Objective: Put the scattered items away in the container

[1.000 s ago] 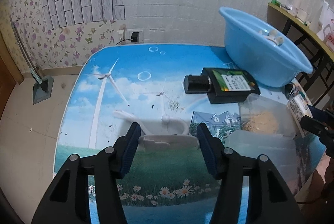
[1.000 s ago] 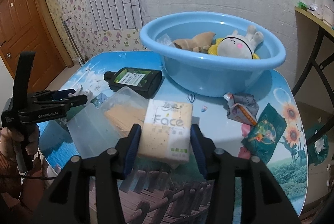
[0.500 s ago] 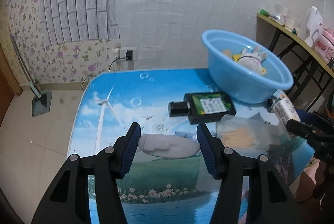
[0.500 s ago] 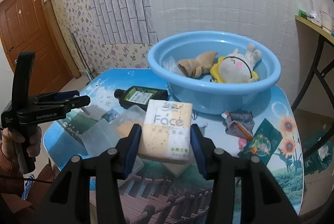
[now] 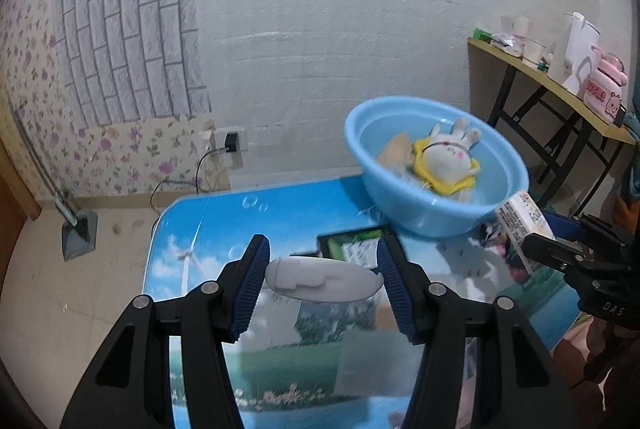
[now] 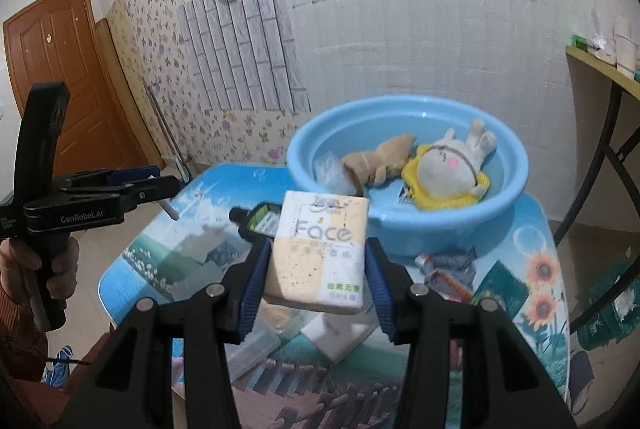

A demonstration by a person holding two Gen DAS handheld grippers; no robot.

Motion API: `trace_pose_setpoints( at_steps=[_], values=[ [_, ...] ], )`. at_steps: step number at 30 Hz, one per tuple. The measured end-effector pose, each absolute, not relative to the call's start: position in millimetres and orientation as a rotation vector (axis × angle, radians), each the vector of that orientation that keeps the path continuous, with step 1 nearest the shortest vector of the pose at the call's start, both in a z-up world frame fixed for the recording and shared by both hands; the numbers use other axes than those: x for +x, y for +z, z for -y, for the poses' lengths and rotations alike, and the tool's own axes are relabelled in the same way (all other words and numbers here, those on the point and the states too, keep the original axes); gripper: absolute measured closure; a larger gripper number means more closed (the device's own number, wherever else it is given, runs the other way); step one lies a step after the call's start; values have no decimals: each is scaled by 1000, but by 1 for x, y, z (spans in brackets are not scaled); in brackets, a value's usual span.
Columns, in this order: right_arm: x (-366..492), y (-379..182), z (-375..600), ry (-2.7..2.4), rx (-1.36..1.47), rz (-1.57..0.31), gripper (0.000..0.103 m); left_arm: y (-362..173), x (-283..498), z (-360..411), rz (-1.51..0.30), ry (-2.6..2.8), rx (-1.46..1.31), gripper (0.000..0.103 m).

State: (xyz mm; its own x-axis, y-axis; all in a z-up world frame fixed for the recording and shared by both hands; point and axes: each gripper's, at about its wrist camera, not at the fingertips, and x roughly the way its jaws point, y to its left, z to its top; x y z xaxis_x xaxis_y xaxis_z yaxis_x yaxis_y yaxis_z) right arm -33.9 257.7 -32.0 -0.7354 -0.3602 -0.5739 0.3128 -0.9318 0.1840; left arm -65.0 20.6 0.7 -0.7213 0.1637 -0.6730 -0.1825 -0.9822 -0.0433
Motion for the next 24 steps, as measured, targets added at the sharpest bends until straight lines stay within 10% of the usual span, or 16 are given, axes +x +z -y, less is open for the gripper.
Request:
trace_pose_setpoints(
  at_steps=[24],
  values=[
    [-99, -41, -325, -2715, 863, 222, 58, 7, -147, -156, -188, 2547, -1026, 47]
  ],
)
